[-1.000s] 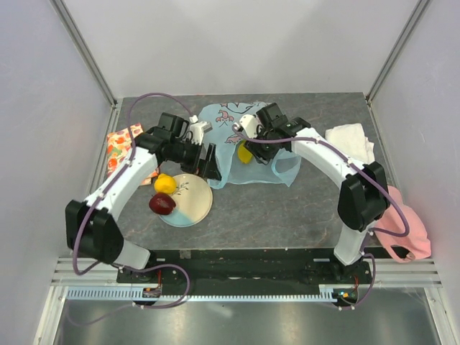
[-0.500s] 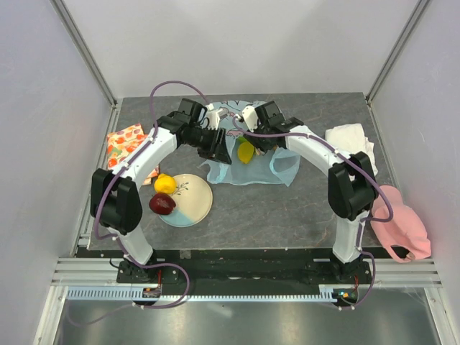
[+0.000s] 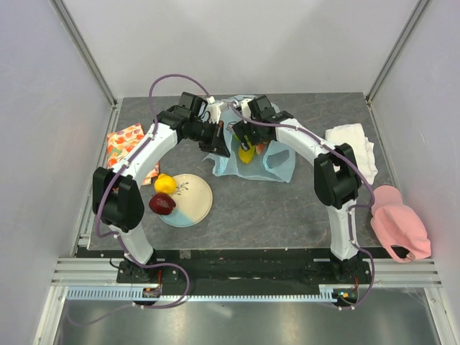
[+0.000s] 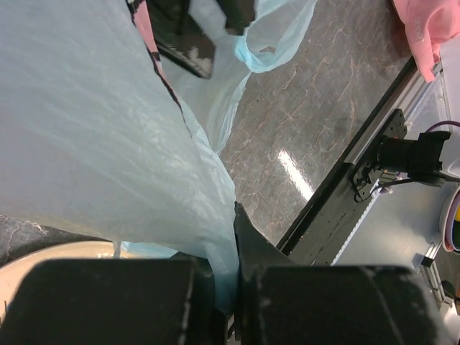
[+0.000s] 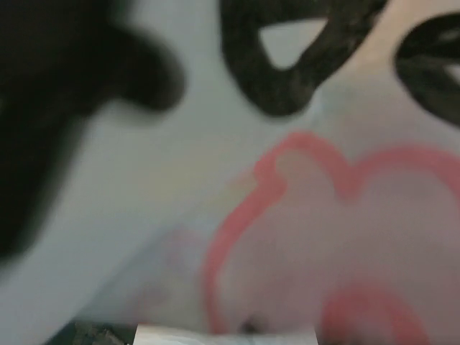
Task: Take the fake fruits out of the plastic bag
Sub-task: Take out the fake fruit from the plastic bag.
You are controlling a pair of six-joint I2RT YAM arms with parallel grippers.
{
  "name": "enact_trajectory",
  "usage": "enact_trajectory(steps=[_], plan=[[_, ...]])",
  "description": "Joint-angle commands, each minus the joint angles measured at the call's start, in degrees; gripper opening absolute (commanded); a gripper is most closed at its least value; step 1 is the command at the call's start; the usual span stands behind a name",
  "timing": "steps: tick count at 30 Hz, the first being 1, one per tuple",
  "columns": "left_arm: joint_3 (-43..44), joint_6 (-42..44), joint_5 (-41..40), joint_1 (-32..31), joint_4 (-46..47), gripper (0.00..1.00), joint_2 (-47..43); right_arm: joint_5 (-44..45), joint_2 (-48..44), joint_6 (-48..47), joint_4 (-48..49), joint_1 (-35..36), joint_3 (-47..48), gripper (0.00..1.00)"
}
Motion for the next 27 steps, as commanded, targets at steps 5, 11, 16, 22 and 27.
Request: enact_trajectory(steps=[5, 11, 16, 22, 27], plan=[[1.30, 0.68, 2.39, 0.00, -0.90, 0.02, -1.78, 1.12, 4.06, 14.68, -1.83, -0.21, 2.53, 0.78], [1.04, 0.77, 2.21, 0.09, -0.81, 0.02, -1.69, 0.42, 5.20, 15.82, -2.71, -0.56, 2.80, 0.76], [1.04, 0.86, 1.95, 0.00, -0.81, 0.02, -1.43, -5.11, 5.20, 15.48, -1.39, -1.62, 1.48, 0.57], [1.39, 1.30, 1.42, -0.09, -0.99, 0.02, -1.43, -7.76, 5.90, 12.76, 1.69, -1.88, 1.12, 0.34], [3.93, 2.00, 0.63, -0.09, -1.16, 0.02, -0.73, -10.66, -1.03, 7.22, -3.66, -2.67, 0.51, 0.28]])
